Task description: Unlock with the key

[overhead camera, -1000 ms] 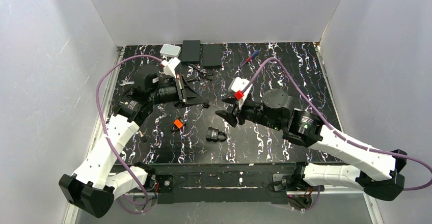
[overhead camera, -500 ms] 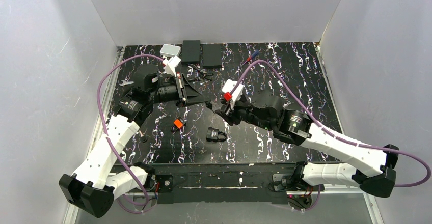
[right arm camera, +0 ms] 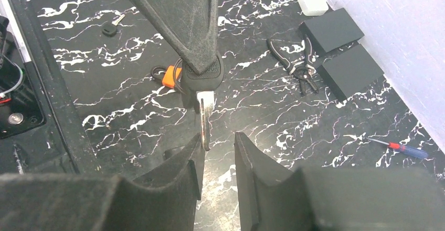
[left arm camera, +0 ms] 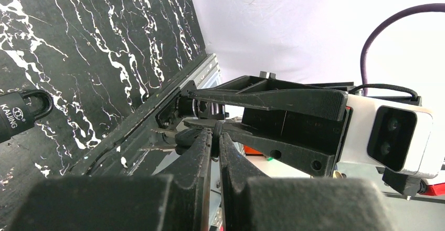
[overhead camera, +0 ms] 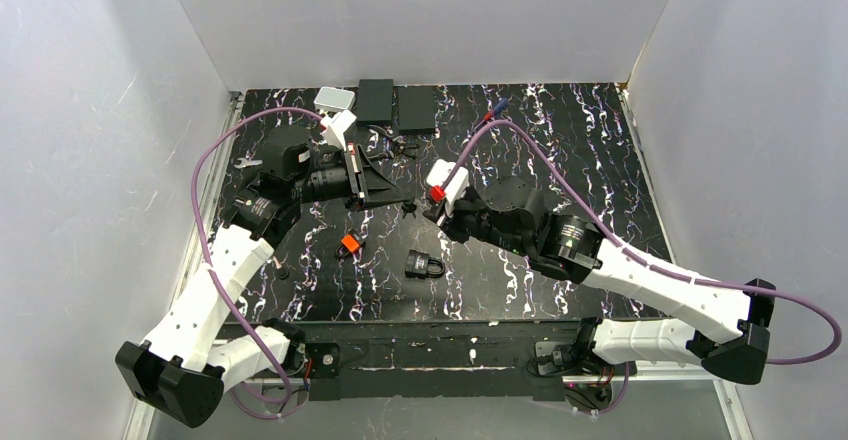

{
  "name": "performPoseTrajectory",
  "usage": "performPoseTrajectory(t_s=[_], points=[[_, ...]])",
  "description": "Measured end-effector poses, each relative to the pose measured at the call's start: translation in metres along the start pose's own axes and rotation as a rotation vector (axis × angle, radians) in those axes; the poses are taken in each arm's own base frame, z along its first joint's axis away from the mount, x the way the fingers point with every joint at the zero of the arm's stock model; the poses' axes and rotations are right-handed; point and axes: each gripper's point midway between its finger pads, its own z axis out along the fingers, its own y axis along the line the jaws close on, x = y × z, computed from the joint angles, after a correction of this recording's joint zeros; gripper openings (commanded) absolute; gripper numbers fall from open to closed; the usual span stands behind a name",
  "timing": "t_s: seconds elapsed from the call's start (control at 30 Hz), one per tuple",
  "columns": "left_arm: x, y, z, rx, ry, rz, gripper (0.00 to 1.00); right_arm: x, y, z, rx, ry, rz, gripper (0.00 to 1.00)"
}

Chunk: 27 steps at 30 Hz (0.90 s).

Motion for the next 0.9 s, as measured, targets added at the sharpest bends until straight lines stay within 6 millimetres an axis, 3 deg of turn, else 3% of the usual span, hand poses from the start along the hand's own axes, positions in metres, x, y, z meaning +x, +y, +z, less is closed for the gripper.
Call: performPoseTrajectory(t_s=[0.4, 0.47, 0.6, 0.73, 0.77, 0.83, 0.9], points=[[0.001, 0.001, 0.000, 0.001, 0.003, -0.005, 0.00, -0.006, 0.004, 0.005, -0.027, -0.016, -0.015, 0.32], [0.001, 0.001, 0.000, 0.001, 0.004, -0.005, 0.00, -0.008, 0.005, 0.007, -0.034, -0.019, -0.016, 0.27], [0.001, 0.001, 0.001, 0.001, 0.003, -0.004, 0.00, -0.008, 0.007, 0.008, -0.047, -0.022, -0.025, 0.04], [0.002, 0.004, 0.002, 0.000, 0.008, -0.007, 0.01, -0.007, 0.008, 0.009, -0.055, -0.009, -0.034, 0.01], [0.003, 0.005, 0.002, -0.001, 0.009, -0.008, 0.08, -0.005, 0.009, 0.009, -0.058, -0.004, -0.035, 0.01], [0.004, 0.007, 0.002, -0.006, 0.013, -0.011, 0.42, -0.003, 0.010, 0.010, -0.064, 0.003, -0.036, 0.01], [0.005, 0.010, 0.002, -0.014, 0.015, -0.001, 0.67, -0.004, 0.012, 0.010, -0.078, 0.000, -0.036, 0.01]])
